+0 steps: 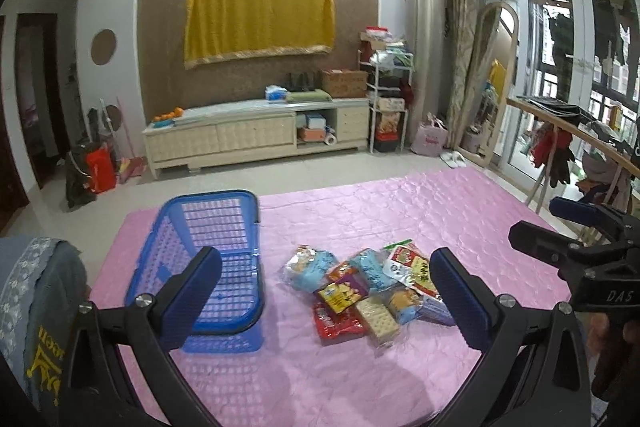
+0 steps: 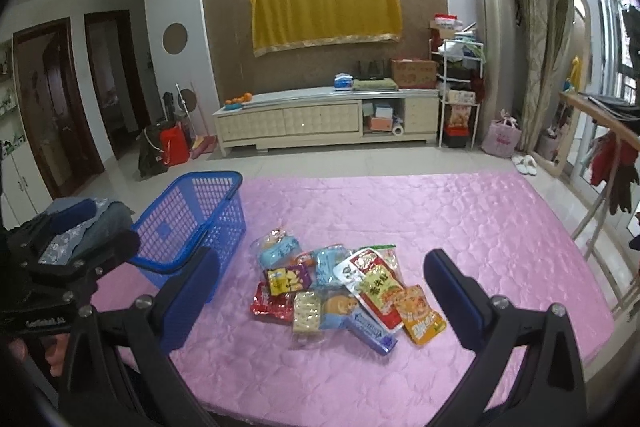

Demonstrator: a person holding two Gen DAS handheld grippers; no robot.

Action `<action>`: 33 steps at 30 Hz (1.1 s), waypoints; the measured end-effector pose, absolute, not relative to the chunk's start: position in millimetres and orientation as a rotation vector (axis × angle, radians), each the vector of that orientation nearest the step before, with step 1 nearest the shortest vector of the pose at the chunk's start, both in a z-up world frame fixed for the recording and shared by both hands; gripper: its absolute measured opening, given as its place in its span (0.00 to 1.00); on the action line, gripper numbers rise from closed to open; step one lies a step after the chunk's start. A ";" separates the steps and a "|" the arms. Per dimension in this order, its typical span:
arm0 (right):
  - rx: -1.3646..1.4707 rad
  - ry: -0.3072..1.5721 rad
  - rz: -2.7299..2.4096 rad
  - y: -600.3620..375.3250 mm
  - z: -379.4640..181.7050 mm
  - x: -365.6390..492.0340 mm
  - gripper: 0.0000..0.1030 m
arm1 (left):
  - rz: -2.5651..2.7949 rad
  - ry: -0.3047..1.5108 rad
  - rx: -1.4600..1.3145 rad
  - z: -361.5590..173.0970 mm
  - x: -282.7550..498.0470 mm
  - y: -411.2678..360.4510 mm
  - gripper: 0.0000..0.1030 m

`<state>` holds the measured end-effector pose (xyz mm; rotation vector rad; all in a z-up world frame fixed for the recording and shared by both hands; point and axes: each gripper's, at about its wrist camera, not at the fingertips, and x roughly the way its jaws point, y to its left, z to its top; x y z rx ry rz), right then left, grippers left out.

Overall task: Organize snacks
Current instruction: 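Reach both tools down to the snack pile and grasp packs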

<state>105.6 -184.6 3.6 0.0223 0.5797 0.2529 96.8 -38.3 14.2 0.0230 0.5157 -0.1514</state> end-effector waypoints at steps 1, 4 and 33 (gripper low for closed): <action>0.020 0.585 0.250 -185.8 2.0 110.3 1.00 | -0.160 0.530 0.020 12.5 105.3 -40.6 1.00; 0.020 0.623 0.256 -191.8 -4.6 130.0 1.00 | -0.176 0.565 0.025 7.6 126.7 -47.7 1.00; -0.103 0.988 0.479 -234.5 -155.2 261.5 1.00 | -0.233 0.950 0.052 -113.1 245.8 -110.2 1.00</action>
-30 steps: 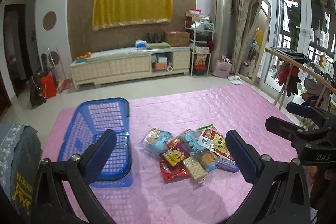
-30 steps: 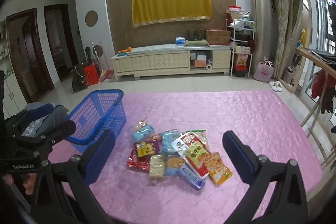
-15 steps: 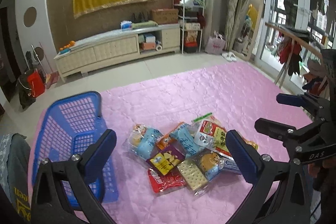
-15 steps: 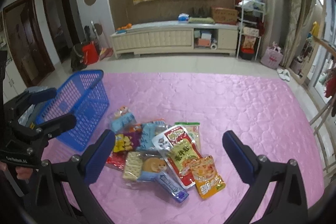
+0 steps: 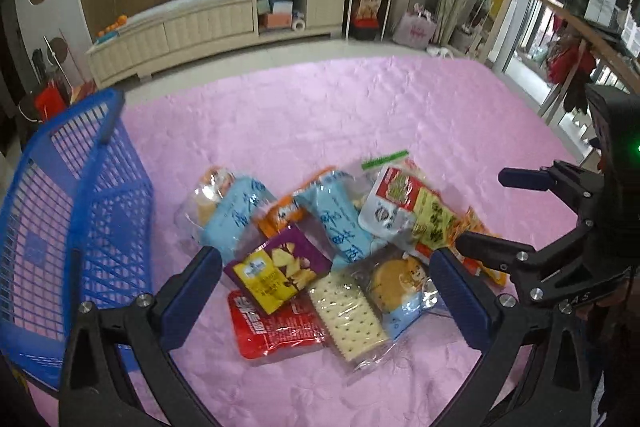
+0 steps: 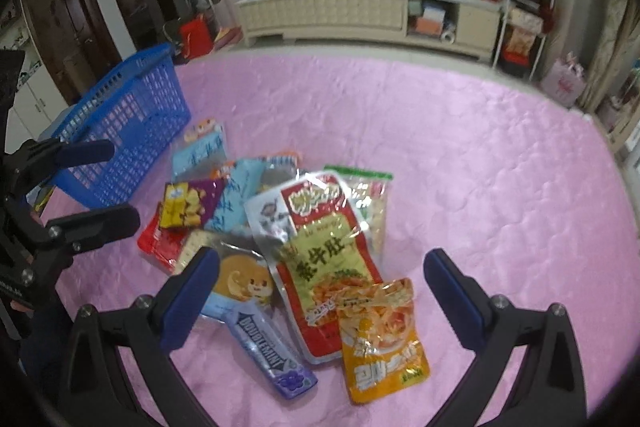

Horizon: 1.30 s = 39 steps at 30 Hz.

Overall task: Organize snacks
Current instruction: 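Reach both tools down to the snack pile and grasp packs, then lift the blue cake pack with left tool while right tool lifts red snack bag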

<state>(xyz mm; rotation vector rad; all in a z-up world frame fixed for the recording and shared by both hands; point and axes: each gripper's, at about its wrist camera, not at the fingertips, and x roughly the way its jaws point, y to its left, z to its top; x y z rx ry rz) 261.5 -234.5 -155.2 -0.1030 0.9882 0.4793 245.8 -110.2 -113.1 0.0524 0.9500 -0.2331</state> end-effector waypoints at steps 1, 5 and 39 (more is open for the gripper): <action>-0.112 1.000 0.486 -233.1 -159.6 264.4 1.00 | -0.231 0.964 0.053 -116.9 247.7 -111.2 1.00; -0.145 1.029 0.508 -227.8 -174.6 274.2 1.00 | -0.236 0.997 0.052 -127.9 252.9 -115.7 1.00; 0.226 1.014 0.408 -293.4 -148.0 284.7 0.39 | -0.250 1.096 -0.012 -123.7 294.2 -126.8 1.00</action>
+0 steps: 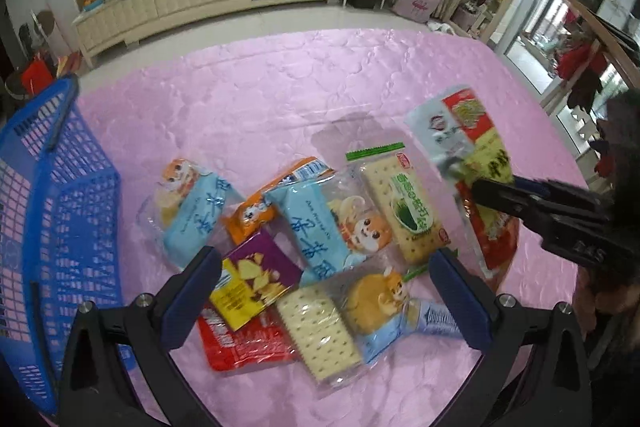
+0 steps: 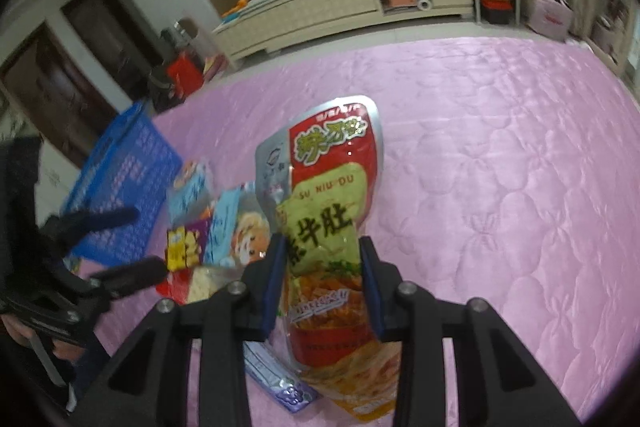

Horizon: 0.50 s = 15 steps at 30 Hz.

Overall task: Organize snacks
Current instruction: 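Lift the blue cake pack with left tool while right tool lifts red snack bag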

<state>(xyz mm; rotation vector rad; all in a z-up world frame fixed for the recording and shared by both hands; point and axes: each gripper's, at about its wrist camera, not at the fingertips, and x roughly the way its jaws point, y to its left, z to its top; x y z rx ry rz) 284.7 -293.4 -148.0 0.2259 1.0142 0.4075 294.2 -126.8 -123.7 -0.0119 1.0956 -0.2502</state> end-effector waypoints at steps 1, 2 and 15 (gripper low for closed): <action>0.232 1.015 0.393 -294.4 -147.3 285.9 0.39 | -0.252 1.110 -0.025 -126.3 298.4 -129.9 1.00; 0.233 1.018 0.377 -295.0 -147.3 286.8 0.39 | -0.249 1.123 -0.034 -128.5 302.8 -131.7 1.00; 0.322 1.081 0.318 -310.3 -172.1 299.9 0.39 | -0.185 1.264 0.028 -179.7 353.8 -154.6 1.00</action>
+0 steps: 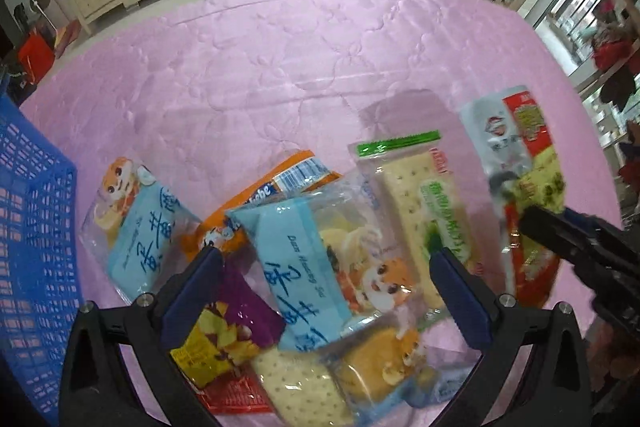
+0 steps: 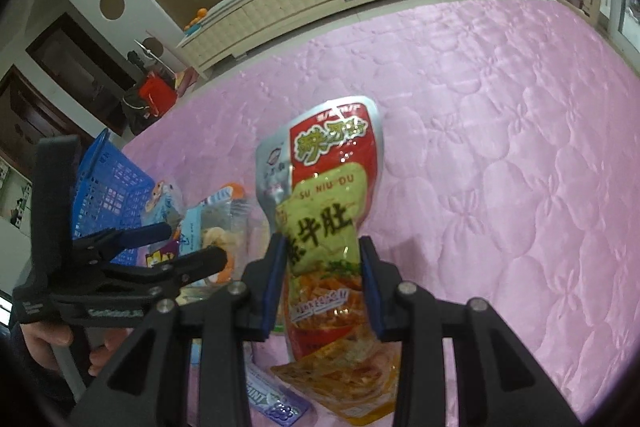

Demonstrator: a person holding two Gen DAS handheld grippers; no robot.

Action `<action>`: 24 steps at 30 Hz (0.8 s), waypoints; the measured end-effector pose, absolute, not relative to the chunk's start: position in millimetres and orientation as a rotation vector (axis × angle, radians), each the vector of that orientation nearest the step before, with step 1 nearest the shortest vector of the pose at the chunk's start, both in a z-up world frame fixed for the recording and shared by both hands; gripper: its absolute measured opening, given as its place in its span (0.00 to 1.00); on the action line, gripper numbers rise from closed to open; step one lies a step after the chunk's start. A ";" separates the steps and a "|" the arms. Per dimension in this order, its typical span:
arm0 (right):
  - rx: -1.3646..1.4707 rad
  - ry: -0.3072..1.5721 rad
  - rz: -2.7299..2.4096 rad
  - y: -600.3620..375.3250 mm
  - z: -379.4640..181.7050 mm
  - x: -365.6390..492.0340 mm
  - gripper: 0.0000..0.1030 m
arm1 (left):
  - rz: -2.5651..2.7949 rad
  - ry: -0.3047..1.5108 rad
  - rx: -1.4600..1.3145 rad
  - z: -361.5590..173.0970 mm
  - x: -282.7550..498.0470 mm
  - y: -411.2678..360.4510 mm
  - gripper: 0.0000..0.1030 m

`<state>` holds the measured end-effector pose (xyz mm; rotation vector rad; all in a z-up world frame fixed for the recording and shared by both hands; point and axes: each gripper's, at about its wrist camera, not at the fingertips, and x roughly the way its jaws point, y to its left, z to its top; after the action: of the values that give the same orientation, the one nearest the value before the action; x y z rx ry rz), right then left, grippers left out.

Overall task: Organize snacks
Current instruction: 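Lift the blue cake pack with left tool while right tool lifts red snack bag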

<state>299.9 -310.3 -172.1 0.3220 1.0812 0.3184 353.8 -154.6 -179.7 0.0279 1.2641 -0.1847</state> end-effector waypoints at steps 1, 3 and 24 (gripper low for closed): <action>0.327 1.084 0.318 -312.2 -173.4 299.5 0.39 | -0.185 1.273 0.033 -183.0 355.6 -155.6 1.00; 0.331 1.089 0.323 -313.0 -175.3 298.6 0.39 | -0.188 1.290 0.028 -189.0 359.1 -156.1 0.90; 0.287 1.038 0.368 -280.5 -136.9 293.8 0.39 | -0.269 1.167 -0.002 -142.9 318.2 -114.9 0.62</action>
<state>293.8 -280.5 -136.9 0.2867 1.0380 0.3683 318.2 -115.0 -142.9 -0.0020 1.1670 -0.2693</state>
